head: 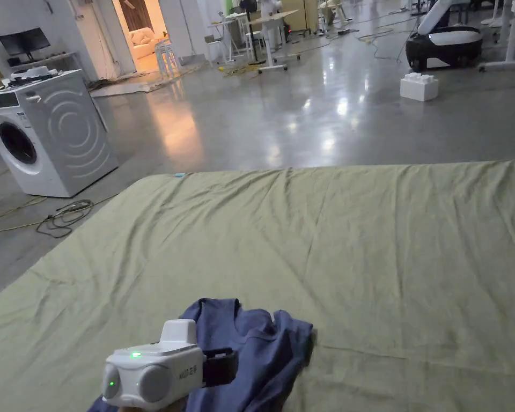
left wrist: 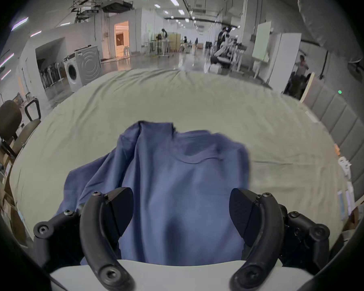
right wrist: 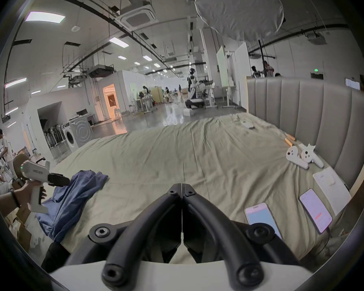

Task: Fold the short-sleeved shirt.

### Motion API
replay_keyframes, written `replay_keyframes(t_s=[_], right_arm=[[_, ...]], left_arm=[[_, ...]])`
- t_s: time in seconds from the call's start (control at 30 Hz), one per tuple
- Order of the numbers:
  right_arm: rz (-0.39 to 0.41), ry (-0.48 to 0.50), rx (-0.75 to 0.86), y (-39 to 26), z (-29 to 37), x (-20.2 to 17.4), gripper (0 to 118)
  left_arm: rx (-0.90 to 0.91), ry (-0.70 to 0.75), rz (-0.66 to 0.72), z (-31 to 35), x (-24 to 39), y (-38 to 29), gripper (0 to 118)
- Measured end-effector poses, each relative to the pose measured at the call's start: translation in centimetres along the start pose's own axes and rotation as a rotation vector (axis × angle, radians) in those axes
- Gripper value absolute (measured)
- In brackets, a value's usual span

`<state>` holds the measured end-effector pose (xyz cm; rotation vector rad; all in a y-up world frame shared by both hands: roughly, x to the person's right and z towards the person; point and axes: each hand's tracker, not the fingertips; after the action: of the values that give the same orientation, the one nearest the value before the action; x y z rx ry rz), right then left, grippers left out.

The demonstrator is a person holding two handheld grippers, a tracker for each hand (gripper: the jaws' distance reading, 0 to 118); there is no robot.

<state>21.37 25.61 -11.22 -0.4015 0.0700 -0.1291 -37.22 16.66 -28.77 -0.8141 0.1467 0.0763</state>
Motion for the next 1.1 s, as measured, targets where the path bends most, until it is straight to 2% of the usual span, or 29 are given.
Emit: replay_keyframes(t_s=[0.1,0.17,0.23,0.3,0.33,0.37,0.4,0.43,0.47,0.5,0.53,0.67,0.73,0.8,0.87,0.9,1.0,1.1], right_arm=[[0.004,-0.038,-0.054,-1.1,-0.9,0.2,1],[0.000,-0.054,-0.088,-1.9,-1.6,0.4,1],[-0.014,-0.063,-0.126,-2.4,-2.3,0.4,1],[-0.026,-0.066,-0.149,-2.8,-2.8,0.5,1],[-0.031,-0.068,-0.159,-2.9,-3.0,0.5,1],[-0.032,-0.072,-0.162,-3.0,-3.0,0.5,1],[-0.035,-0.076,-0.169,-3.2,-3.0,0.4,1],[-0.039,-0.077,-0.177,-3.4,-3.0,0.5,1],[-0.043,-0.077,-0.184,-3.4,-3.0,0.5,1],[-0.047,-0.075,-0.189,-3.5,-2.7,0.5,1],[-0.051,-0.072,-0.190,-3.6,-2.4,0.5,1],[-0.043,-0.060,-0.169,-3.3,-0.4,0.8,1],[-0.034,-0.054,-0.161,-3.1,0.4,1.2,1],[-0.030,-0.050,-0.157,-3.2,1.1,1.7,1],[-0.038,-0.048,-0.145,-3.1,2.0,2.2,1],[-0.048,-0.051,-0.131,-3.1,2.7,2.4,1],[-0.090,-0.070,-0.113,-3.5,4.2,3.3,1],[-0.140,-0.104,-0.110,-4.6,5.6,4.9,1]], left_arm=[[-0.020,-0.002,-0.007,-3.8,-1.0,-0.4,94],[-0.075,-0.054,-0.062,-5.9,-1.1,-1.3,93],[-0.142,-0.003,-0.110,-7.9,-0.6,-2.4,92],[-0.097,-0.023,-0.050,-7.8,-0.6,-2.5,89],[-0.112,-0.027,-0.031,-7.6,-0.7,-2.1,79],[-0.132,-0.047,-0.046,-7.5,-0.7,-1.8,65],[-0.130,-0.076,-0.077,-7.1,-0.9,-1.4,65],[-0.142,-0.102,-0.079,-6.9,-0.8,-1.1,58],[-0.139,-0.073,-0.075,-6.9,-0.8,-0.8,40],[-0.141,-0.072,-0.055,-7.0,-0.9,-0.5,13],[-0.155,-0.061,-0.022,-7.1,-1.0,-0.2,9],[-0.142,-0.093,0.172,-5.0,-1.0,0.3,9],[0.019,-0.225,0.236,-2.2,-1.0,1.6,9],[0.110,-0.231,0.289,1.1,0.0,4.4,9],[0.178,-0.239,0.229,3.8,1.6,7.1,9],[0.212,-0.252,0.130,5.5,3.3,9.0,9],[0.287,-0.370,-0.006,8.1,9.1,12.6,9],[0.283,-0.488,-0.139,8.9,17.2,13.7,9]])
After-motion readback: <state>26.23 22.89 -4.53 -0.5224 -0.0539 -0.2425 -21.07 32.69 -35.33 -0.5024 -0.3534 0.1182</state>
